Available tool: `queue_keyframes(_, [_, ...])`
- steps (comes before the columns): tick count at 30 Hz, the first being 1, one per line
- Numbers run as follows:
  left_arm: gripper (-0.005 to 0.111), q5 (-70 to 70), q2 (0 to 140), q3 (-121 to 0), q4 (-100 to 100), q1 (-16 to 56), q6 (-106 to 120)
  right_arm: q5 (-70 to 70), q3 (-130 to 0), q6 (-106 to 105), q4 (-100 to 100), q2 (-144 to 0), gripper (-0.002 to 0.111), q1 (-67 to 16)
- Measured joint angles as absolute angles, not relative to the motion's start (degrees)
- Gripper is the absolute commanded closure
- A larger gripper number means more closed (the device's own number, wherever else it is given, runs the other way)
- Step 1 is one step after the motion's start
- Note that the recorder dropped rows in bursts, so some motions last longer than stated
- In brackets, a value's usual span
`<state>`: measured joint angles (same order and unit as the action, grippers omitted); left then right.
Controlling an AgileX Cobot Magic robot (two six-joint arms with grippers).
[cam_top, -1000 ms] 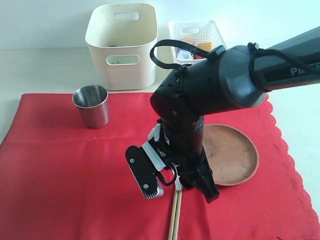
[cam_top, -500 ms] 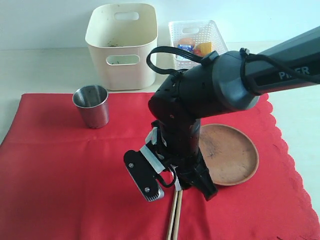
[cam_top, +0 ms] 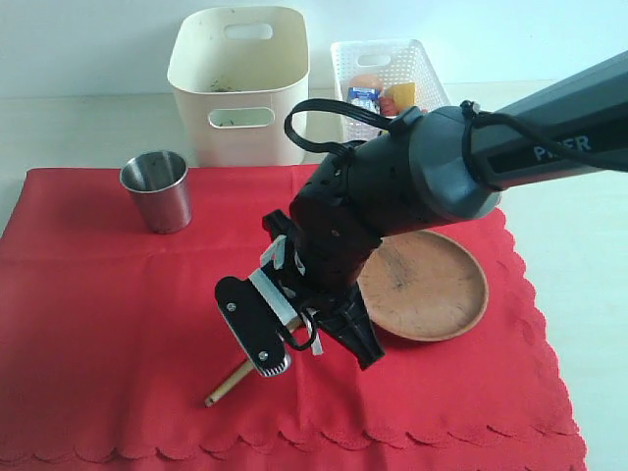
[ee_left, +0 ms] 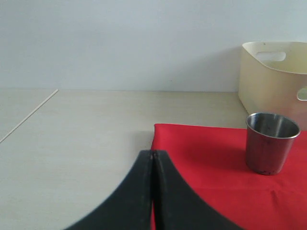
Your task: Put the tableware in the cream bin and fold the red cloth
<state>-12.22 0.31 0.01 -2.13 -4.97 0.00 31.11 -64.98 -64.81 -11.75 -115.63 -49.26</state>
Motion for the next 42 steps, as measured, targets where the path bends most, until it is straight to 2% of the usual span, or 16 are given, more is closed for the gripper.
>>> queue_keyframes(2, [0.107,-12.2,0.3,0.0,-2.1,-5.0,0.0,30.8,-65.0,-64.8,-11.9,-115.6,0.108,-49.3])
queue_keyframes(10, [0.107,-12.2,0.3,0.0,-2.1,-5.0,0.0,30.0,-65.0,-64.8,-11.9,-115.7,0.106,-49.3])
queue_keyframes(14, [0.107,-12.2,0.3,0.0,-2.1,-5.0,0.0,28.2,-65.0,-64.5,-11.8,-116.0,0.088,-49.3])
queue_keyframes(18, [0.107,-12.2,0.3,0.0,-2.1,-5.0,0.0,26.3,-65.0,-64.0,-11.8,-116.1,0.062,-49.3])
queue_keyframes(21, [0.107,-12.2,0.3,0.0,-2.1,-5.0,0.0,25.2,-65.0,-61.5,-11.7,-116.1,0.056,-49.3])
queue_keyframes(28, [0.107,-12.2,0.3,0.0,-2.1,-5.0,0.0,24.9,-65.3,-58.2,-11.1,-116.1,0.058,-49.3])
queue_keyframes(36, [0.107,-12.2,0.3,0.0,-2.1,-5.0,0.0,31.8,-69.4,-58.3,-6.8,-117.1,0.081,-49.3])
queue_keyframes(42, [0.107,-12.2,0.3,0.0,-2.1,-5.0,0.0,41.4,-74.9,-62.9,3.0,-117.9,0.082,-49.3])
